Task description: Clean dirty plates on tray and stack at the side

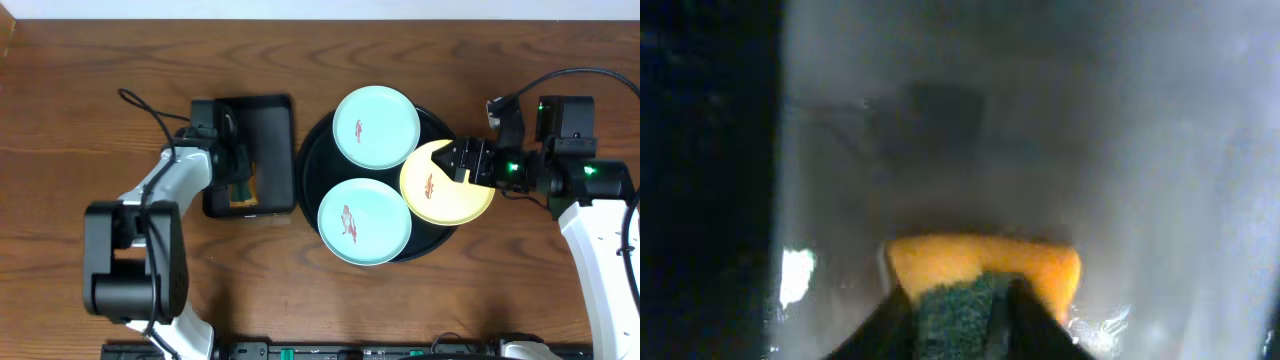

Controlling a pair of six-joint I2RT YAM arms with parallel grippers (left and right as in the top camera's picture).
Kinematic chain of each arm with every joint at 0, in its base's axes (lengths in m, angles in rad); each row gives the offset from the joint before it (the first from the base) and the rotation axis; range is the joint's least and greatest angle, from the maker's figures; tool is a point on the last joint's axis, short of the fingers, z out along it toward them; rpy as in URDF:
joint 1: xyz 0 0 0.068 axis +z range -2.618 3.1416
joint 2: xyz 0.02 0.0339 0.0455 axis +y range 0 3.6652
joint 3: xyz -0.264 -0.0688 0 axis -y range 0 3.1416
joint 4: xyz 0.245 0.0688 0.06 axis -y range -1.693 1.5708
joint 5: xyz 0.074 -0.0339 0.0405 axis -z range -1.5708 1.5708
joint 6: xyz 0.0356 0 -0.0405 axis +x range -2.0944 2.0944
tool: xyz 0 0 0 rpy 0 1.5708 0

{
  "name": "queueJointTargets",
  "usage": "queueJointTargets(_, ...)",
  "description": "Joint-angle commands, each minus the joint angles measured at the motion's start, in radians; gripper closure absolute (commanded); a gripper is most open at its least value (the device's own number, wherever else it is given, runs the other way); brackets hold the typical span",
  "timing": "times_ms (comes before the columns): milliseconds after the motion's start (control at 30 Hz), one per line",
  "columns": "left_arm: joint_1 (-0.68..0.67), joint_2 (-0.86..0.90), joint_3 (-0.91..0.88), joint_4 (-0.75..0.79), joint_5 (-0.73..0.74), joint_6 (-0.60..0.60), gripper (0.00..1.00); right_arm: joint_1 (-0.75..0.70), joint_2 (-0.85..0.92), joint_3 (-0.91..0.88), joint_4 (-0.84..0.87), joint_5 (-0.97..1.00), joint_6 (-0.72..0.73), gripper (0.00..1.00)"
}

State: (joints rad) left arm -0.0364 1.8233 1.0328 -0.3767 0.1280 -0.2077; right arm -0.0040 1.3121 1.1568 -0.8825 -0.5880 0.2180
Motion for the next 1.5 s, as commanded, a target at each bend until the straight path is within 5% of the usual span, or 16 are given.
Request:
queueJointTargets(0, -0.025, 0.029, -0.005, -0.010, -0.008, 0.024, 0.92, 0.013, -0.006, 0.021, -0.011, -0.010, -0.010, 0.23)
queueJointTargets(233, -0.067, -0.037, 0.027, -0.061, -0.010, 0.025, 0.92, 0.012, -0.006, 0.021, -0.023, 0.017, -0.010, 0.23)
queueJointTargets(267, -0.068, -0.053, 0.032, -0.070, -0.011, 0.025, 0.73, 0.012, -0.006, 0.021, -0.025, 0.016, -0.010, 0.23)
queueJointTargets(300, -0.068, -0.071, 0.033, -0.075, -0.014, 0.025, 0.65, 0.012, -0.006, 0.021, -0.027, 0.016, -0.010, 0.23)
queueJointTargets(400, -0.067, -0.112, 0.033, -0.101, -0.049, 0.024, 0.50, 0.012, -0.006, 0.021, -0.032, 0.019, -0.010, 0.23)
queueJointTargets(467, -0.067, -0.124, 0.033, -0.135, -0.063, 0.024, 0.50, 0.012, -0.006, 0.021, -0.036, 0.025, -0.010, 0.23)
queueJointTargets(667, -0.084, -0.111, 0.003, -0.216, -0.016, 0.008, 0.66, 0.013, -0.006, 0.021, -0.042, 0.042, -0.010, 0.22)
queueJointTargets(867, -0.122, -0.051, -0.050, -0.160, -0.070, 0.016, 0.71, 0.012, -0.006, 0.021, -0.042, 0.042, -0.010, 0.22)
queueJointTargets(967, -0.122, -0.007, -0.063, -0.116, -0.080, 0.016, 0.81, 0.013, -0.006, 0.021, -0.046, 0.042, -0.039, 0.22)
queueJointTargets(1000, -0.122, 0.004, -0.063, -0.109, -0.080, 0.016, 0.92, 0.013, -0.006, 0.021, -0.050, 0.042, -0.054, 0.22)
queueJointTargets(1200, -0.122, -0.018, -0.020, -0.145, -0.080, 0.016, 0.92, 0.047, -0.005, 0.020, -0.054, 0.058, -0.121, 0.34)
queueJointTargets(1467, -0.122, -0.163, 0.169, -0.387, -0.006, 0.016, 0.92, 0.201, 0.018, 0.018, -0.092, 0.229, -0.117, 0.49)
